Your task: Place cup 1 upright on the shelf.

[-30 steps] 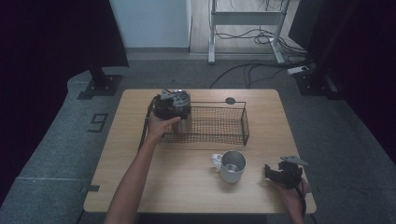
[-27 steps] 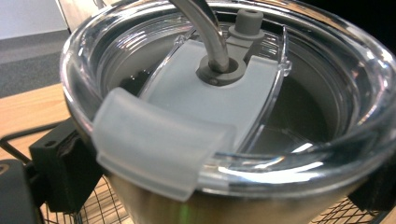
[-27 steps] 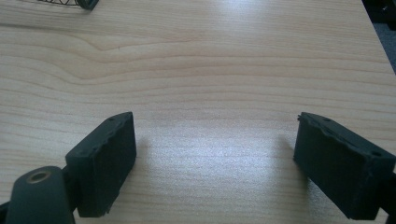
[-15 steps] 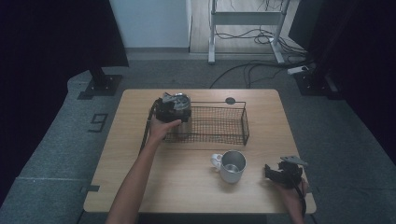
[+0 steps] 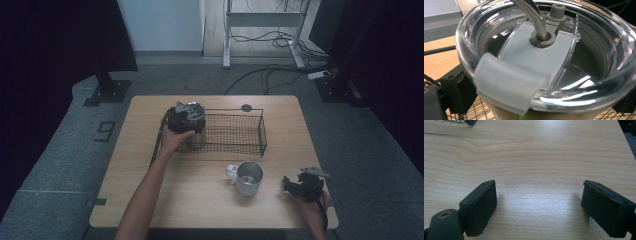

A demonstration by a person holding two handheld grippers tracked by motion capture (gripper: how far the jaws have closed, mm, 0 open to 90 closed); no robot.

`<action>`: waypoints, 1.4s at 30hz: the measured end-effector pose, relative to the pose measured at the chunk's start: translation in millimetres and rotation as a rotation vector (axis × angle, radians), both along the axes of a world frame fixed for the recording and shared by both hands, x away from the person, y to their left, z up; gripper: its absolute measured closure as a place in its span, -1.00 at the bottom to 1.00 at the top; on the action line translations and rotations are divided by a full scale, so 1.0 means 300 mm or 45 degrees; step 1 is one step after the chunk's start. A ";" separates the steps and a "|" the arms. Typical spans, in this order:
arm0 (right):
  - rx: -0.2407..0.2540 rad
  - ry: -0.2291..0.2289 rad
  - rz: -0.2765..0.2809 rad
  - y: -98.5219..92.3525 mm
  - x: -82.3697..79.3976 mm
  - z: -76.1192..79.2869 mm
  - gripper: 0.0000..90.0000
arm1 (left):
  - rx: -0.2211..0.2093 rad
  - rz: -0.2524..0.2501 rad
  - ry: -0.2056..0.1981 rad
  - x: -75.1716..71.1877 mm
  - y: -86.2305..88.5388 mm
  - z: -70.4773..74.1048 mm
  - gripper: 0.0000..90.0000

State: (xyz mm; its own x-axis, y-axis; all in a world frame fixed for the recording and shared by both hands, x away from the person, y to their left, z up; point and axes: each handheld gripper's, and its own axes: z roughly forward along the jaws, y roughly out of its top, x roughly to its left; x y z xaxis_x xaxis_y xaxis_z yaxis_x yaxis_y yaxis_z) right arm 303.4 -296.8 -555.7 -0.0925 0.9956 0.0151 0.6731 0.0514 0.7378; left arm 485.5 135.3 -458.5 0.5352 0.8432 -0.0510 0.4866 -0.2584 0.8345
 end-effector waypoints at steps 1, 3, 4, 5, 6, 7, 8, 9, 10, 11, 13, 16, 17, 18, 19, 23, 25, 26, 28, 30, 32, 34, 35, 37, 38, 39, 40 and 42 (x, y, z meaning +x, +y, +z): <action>0.000 0.000 0.000 0.000 0.000 0.000 -0.72 | 0.006 -0.001 -0.003 -0.005 0.000 -0.001 -0.91; 0.000 0.000 0.000 0.000 0.000 0.000 -0.72 | 0.006 0.002 -0.004 -0.009 0.000 -0.004 -0.91; 0.000 0.000 0.000 0.000 0.000 0.000 -0.72 | 0.006 0.002 -0.004 -0.009 0.000 -0.004 -0.91; 0.000 0.000 0.000 0.000 0.000 0.000 -0.72 | 0.001 0.006 -0.001 -0.013 0.004 -0.006 -0.91; 0.000 0.000 0.000 0.000 0.000 0.000 -0.72 | -0.004 0.008 0.003 -0.015 0.007 -0.007 -0.91; 0.000 0.000 0.000 0.000 0.000 0.000 -0.72 | -0.008 0.010 -0.001 -0.018 0.009 -0.009 -0.92; 0.000 0.000 0.000 0.000 0.000 0.000 -0.72 | -0.012 0.011 -0.006 -0.021 0.010 -0.010 -0.92; 0.000 0.000 0.000 0.000 0.000 0.000 -0.72 | -0.012 0.007 -0.004 -0.025 0.010 -0.010 -0.92; 0.000 0.000 0.000 0.000 0.000 0.000 -0.72 | -0.004 0.004 -0.007 -0.028 0.009 -0.011 -0.92; 0.000 0.000 0.000 0.000 0.000 0.000 -0.72 | 0.001 0.002 -0.012 -0.032 0.007 -0.012 -0.92; 0.000 0.000 0.000 0.000 0.000 0.000 -0.72 | 0.007 0.005 -0.021 -0.037 0.003 -0.014 -0.92; 0.000 0.000 0.000 0.000 0.000 0.000 -0.72 | 0.006 0.012 -0.022 -0.039 0.000 -0.015 -0.92; 0.000 0.000 0.000 0.000 0.000 0.000 -0.72 | 0.005 0.013 -0.022 -0.040 0.000 -0.015 -0.92; 0.000 0.000 0.000 0.000 0.000 0.000 -0.72 | 0.005 0.013 -0.022 -0.040 -0.001 -0.015 -0.92; 0.000 0.000 0.000 0.000 0.000 0.000 -0.72 | 0.005 0.013 -0.021 -0.040 -0.001 -0.015 -0.93; 0.000 0.000 0.000 0.000 0.000 0.000 -0.72 | -0.008 0.010 -0.018 -0.042 0.004 -0.015 -0.93; 0.000 0.000 0.000 0.000 0.000 0.000 -0.72 | -0.041 0.014 -0.020 -0.046 0.009 -0.017 -0.95; 0.000 0.000 0.000 0.000 0.000 0.000 -0.72 | -0.057 0.013 -0.015 -0.047 0.013 -0.019 -0.97; 0.000 0.000 0.000 0.000 0.000 0.000 -0.72 | -0.066 0.013 -0.010 -0.048 0.016 -0.021 -1.00; 0.000 0.000 0.000 0.000 0.000 0.000 -0.72 | -0.067 0.016 -0.011 -0.052 0.020 -0.024 -1.00; 0.000 0.000 0.000 0.000 0.000 0.000 -0.72 | -0.068 0.022 -0.031 -0.062 0.024 -0.023 -1.00; 0.000 0.000 0.000 0.000 0.000 0.000 -0.72 | -0.070 0.019 -0.036 -0.065 0.026 -0.022 -1.00; 0.000 0.000 0.000 0.000 0.000 0.000 -0.72 | -0.072 0.019 -0.040 -0.069 0.028 -0.020 -1.00; 0.000 0.000 0.000 0.000 0.000 0.000 -0.72 | -0.068 0.025 -0.048 -0.080 0.032 -0.011 -1.00; 0.000 0.000 0.000 0.000 0.000 0.000 -0.72 | -0.068 0.022 -0.055 -0.087 0.034 -0.006 -1.00; 0.000 0.000 0.000 0.000 0.000 0.000 -0.72 | -0.071 0.018 -0.067 -0.095 0.036 -0.001 -1.00; 0.000 0.000 0.000 0.000 0.000 0.000 -0.72 | -0.071 0.018 -0.067 -0.095 0.036 -0.001 -1.00; 0.000 0.000 0.000 0.000 0.000 0.000 -0.72 | -0.082 0.013 -0.083 -0.114 0.042 0.006 -1.00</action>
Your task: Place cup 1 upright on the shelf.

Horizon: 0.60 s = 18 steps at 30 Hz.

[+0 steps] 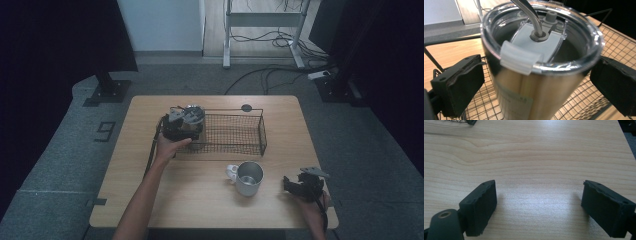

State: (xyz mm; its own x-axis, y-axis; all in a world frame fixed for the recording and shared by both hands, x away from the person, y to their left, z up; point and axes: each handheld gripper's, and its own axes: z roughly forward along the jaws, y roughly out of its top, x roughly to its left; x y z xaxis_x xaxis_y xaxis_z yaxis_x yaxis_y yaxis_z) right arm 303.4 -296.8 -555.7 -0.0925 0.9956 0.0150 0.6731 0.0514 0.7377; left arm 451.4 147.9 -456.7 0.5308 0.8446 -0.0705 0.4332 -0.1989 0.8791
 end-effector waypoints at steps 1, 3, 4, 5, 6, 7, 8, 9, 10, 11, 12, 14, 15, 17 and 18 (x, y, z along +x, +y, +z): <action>-0.001 0.002 0.001 0.000 0.000 0.000 -0.72 | 0.001 0.000 -0.003 -0.005 0.003 0.000 -1.00; -0.001 0.002 0.001 0.000 0.000 0.000 -0.72 | 0.007 0.000 0.002 -0.013 0.009 -0.001 -1.00; -0.001 0.002 0.001 0.000 0.000 0.000 -0.72 | 0.007 0.000 0.002 -0.013 0.009 -0.001 -1.00; -0.001 0.003 0.001 0.000 0.000 0.000 -0.72 | 0.022 0.004 0.016 -0.021 0.014 -0.006 -1.00; -0.001 0.002 0.001 0.000 0.000 0.000 -0.72 | 0.022 0.004 0.016 -0.021 0.014 -0.006 -1.00; -0.001 0.002 0.001 0.000 0.000 0.000 -0.72 | 0.031 0.005 0.014 -0.027 0.017 -0.007 -1.00; -0.001 0.002 0.001 0.000 0.000 0.000 -0.72 | 0.035 0.004 0.011 -0.033 0.021 -0.007 -1.00; 0.000 0.003 0.000 0.000 0.000 0.001 -0.72 | 0.042 -0.005 0.009 -0.048 0.029 -0.006 -1.00; 0.000 0.003 -0.001 0.000 0.000 0.001 -0.72 | 0.042 -0.005 0.009 -0.048 0.029 -0.006 -1.00; 0.000 0.003 -0.001 0.000 0.000 0.001 -0.72 | 0.032 -0.009 0.006 -0.067 0.039 -0.002 -1.00; 0.001 0.003 -0.001 0.001 0.000 0.001 -0.72 | 0.024 -0.010 0.005 -0.077 0.044 -0.001 -0.99; 0.001 0.003 -0.001 0.000 0.000 0.001 -0.72 | 0.016 -0.007 0.007 -0.100 0.055 0.000 -0.98; 0.001 0.003 -0.001 0.000 0.000 0.001 -0.72 | 0.012 -0.007 0.009 -0.111 0.060 0.001 -0.97; 0.001 0.002 -0.001 0.000 0.000 0.001 -0.72 | 0.004 -0.002 0.017 -0.134 0.071 0.003 -0.97; 0.000 0.002 -0.001 0.000 0.000 0.001 -0.72 | -0.003 0.000 0.019 -0.146 0.077 0.003 -0.97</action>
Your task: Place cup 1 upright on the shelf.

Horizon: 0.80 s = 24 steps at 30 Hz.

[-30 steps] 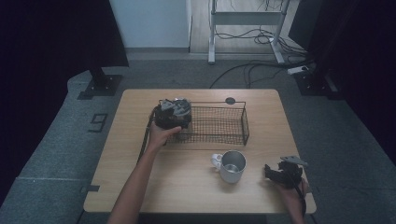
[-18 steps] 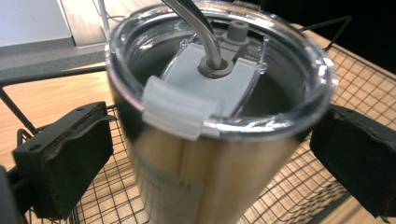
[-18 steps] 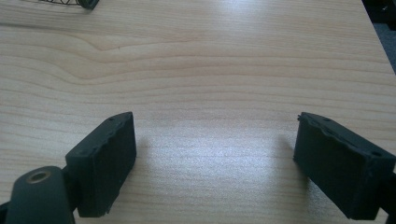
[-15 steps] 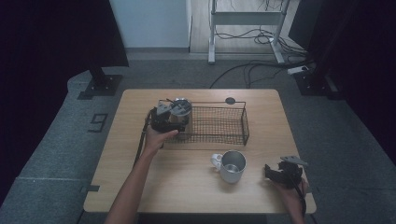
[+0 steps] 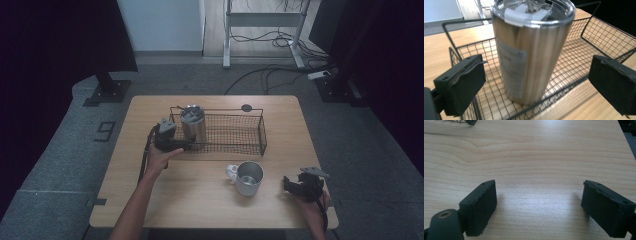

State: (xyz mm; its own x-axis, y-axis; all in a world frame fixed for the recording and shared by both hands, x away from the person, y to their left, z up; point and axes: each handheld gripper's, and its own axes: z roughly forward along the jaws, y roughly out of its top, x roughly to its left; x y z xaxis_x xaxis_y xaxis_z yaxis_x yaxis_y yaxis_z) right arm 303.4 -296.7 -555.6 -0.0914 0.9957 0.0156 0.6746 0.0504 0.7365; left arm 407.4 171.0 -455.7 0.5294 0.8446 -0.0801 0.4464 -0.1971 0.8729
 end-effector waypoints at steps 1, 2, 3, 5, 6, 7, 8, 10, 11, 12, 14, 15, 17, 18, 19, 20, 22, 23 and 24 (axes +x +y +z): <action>0.000 0.000 0.000 0.000 0.000 0.000 -0.72 | -0.006 0.002 -0.002 -0.013 0.005 -0.001 -0.97; 0.000 0.000 -0.001 0.000 0.000 0.000 -0.72 | -0.007 0.001 -0.006 -0.025 0.009 -0.002 -0.97; 0.000 0.000 0.000 0.000 0.000 0.000 -0.72 | -0.005 0.001 -0.012 -0.036 0.013 -0.003 -0.97; 0.000 0.000 0.000 0.000 0.000 0.000 -0.72 | -0.003 0.002 -0.022 -0.057 0.019 -0.009 -0.96; 0.000 0.000 0.000 0.000 0.000 0.000 -0.72 | -0.003 0.002 -0.022 -0.057 0.019 -0.009 -0.96; 0.000 0.000 0.000 0.000 0.000 0.000 -0.72 | 0.001 0.002 -0.021 -0.069 0.021 -0.014 -0.96; 0.000 0.000 0.000 0.000 0.000 0.000 -0.72 | 0.007 0.002 -0.022 -0.077 0.022 -0.018 -0.96; -0.001 0.000 0.000 0.000 0.000 0.000 -0.72 | 0.053 0.003 -0.028 -0.111 0.021 -0.034 -0.96; -0.001 0.000 0.000 0.000 0.000 0.000 -0.72 | 0.053 0.003 -0.028 -0.111 0.021 -0.034 -0.96; -0.001 0.000 -0.001 0.000 0.000 0.000 -0.72 | 0.050 -0.006 -0.024 -0.131 0.024 -0.042 -0.96; -0.002 0.000 -0.001 0.000 0.000 0.000 -0.72 | 0.044 -0.007 -0.021 -0.140 0.027 -0.045 -0.96; -0.004 -0.001 -0.001 0.000 -0.001 0.000 -0.72 | 0.024 -0.016 -0.015 -0.155 0.033 -0.051 -0.95; -0.005 -0.001 -0.001 0.000 -0.001 0.000 -0.72 | 0.017 -0.027 -0.007 -0.170 0.036 -0.058 -0.94; -0.004 -0.001 -0.001 0.001 -0.001 0.000 -0.72 | 0.014 -0.031 -0.002 -0.177 0.036 -0.062 -0.94; -0.004 -0.001 -0.001 0.001 -0.001 0.000 -0.72 | 0.013 -0.039 0.006 -0.185 0.037 -0.067 -0.94; -0.004 -0.001 -0.001 0.001 -0.001 0.000 -0.72 | 0.013 -0.039 0.006 -0.185 0.037 -0.067 -0.94; -0.004 -0.001 -0.001 0.000 -0.001 0.000 -0.72 | 0.012 -0.053 0.012 -0.207 0.039 -0.083 -0.94; -0.004 -0.002 -0.001 0.000 -0.001 0.000 -0.72 | 0.012 -0.052 0.013 -0.212 0.040 -0.089 -0.93; -0.004 -0.001 -0.001 0.000 -0.001 0.000 -0.71 | 0.011 -0.052 0.017 -0.217 0.040 -0.095 -0.92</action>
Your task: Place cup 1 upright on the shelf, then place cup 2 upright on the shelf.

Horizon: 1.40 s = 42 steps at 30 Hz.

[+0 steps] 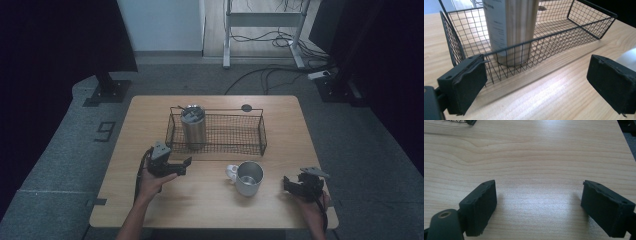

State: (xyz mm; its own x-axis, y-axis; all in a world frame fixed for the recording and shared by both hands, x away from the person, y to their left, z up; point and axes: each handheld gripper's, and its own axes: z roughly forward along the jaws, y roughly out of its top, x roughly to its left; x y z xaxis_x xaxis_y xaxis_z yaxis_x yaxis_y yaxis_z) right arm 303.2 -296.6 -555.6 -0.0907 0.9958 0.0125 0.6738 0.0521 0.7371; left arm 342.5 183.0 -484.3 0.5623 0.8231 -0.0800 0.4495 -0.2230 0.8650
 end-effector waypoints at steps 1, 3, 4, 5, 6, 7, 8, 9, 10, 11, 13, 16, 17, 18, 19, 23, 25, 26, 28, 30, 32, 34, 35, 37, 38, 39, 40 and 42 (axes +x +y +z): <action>0.000 0.000 0.000 0.000 0.000 0.000 -0.72 | 0.000 0.000 0.000 0.000 0.000 0.000 -0.92; 0.000 0.000 -0.001 0.000 0.000 0.000 -0.71 | 0.009 -0.005 0.016 -0.013 0.002 -0.022 -0.91; 0.000 0.000 -0.001 0.000 0.000 0.000 -0.71 | 0.009 -0.005 0.016 -0.013 0.002 -0.022 -0.91; 0.000 0.000 -0.001 0.000 0.000 0.000 -0.71 | 0.013 -0.004 0.019 -0.018 0.002 -0.029 -0.91; 0.000 0.000 -0.001 0.000 0.000 0.000 -0.71 | 0.021 -0.006 0.022 -0.024 0.004 -0.036 -0.90; -0.001 0.000 -0.001 0.000 0.000 0.000 -0.71 | 0.025 -0.003 0.024 -0.028 0.006 -0.042 -0.90; -0.001 0.000 -0.001 0.000 0.000 0.000 -0.71 | 0.024 -0.003 0.028 -0.031 0.008 -0.046 -0.90; -0.001 0.000 -0.001 0.000 0.000 0.000 -0.71 | 0.017 -0.004 0.036 -0.034 0.013 -0.054 -0.89; -0.002 0.000 -0.001 0.000 0.000 0.000 -0.71 | 0.019 -0.002 0.040 -0.033 0.015 -0.056 -0.88; -0.002 0.000 -0.001 0.000 0.000 0.000 -0.71 | 0.021 -0.001 0.042 -0.031 0.016 -0.055 -0.88; -0.001 0.000 -0.003 0.001 -0.001 0.000 -0.70 | 0.018 0.000 0.041 -0.031 0.019 -0.054 -0.88; -0.001 -0.003 -0.007 0.006 -0.004 0.000 -0.69 | 0.004 0.001 0.038 -0.032 0.024 -0.052 -0.87; -0.003 -0.002 -0.002 0.009 -0.004 0.001 -0.70 | 0.002 0.004 0.042 -0.033 0.027 -0.055 -0.88; -0.003 -0.003 0.001 0.011 -0.003 0.001 -0.70 | -0.001 0.007 0.045 -0.034 0.029 -0.058 -0.88; -0.003 -0.003 0.001 0.011 -0.003 0.001 -0.70 | -0.001 0.007 0.045 -0.034 0.029 -0.058 -0.88; -0.008 -0.004 0.023 0.016 -0.002 0.001 -0.70 | -0.015 0.019 0.065 -0.046 0.042 -0.076 -0.87; -0.002 0.000 0.028 0.016 -0.002 0.002 -0.70 | -0.017 0.020 0.070 -0.048 0.043 -0.079 -0.87; 0.004 0.003 0.045 0.017 -0.005 0.002 -0.70 | -0.022 0.021 0.079 -0.050 0.045 -0.083 -0.87; 0.017 0.000 0.065 0.017 -0.008 0.003 -0.70 | -0.018 0.019 0.089 -0.051 0.047 -0.091 -0.87; 0.029 -0.001 0.073 0.018 -0.010 0.004 -0.70 | -0.019 0.021 0.109 -0.051 0.045 -0.099 -0.87; 0.041 -0.028 0.092 0.025 -0.020 0.013 -0.70 | -0.026 0.012 0.110 -0.057 0.042 -0.100 -0.86; 0.048 -0.048 0.098 0.028 -0.026 0.021 -0.70 | -0.028 0.011 0.105 -0.059 0.042 -0.098 -0.85; 0.079 -0.084 0.112 0.032 -0.035 0.040 -0.69 | -0.036 0.003 0.101 -0.064 0.043 -0.094 -0.85; 0.105 -0.113 0.126 0.037 -0.043 0.059 -0.69 | -0.039 0.003 0.100 -0.066 0.043 -0.092 -0.85; 0.113 -0.129 0.133 0.042 -0.048 0.071 -0.69 | -0.039 0.004 0.095 -0.069 0.045 -0.089 -0.85; 0.117 -0.137 0.138 0.045 -0.051 0.077 -0.69 | -0.043 0.005 0.092 -0.070 0.045 -0.088 -0.85; 0.117 -0.137 0.138 0.045 -0.051 0.077 -0.69 | -0.043 0.005 0.092 -0.070 0.045 -0.088 -0.84; 0.128 -0.153 0.155 0.052 -0.059 0.092 -0.69 | -0.047 0.006 0.093 -0.072 0.045 -0.086 -0.84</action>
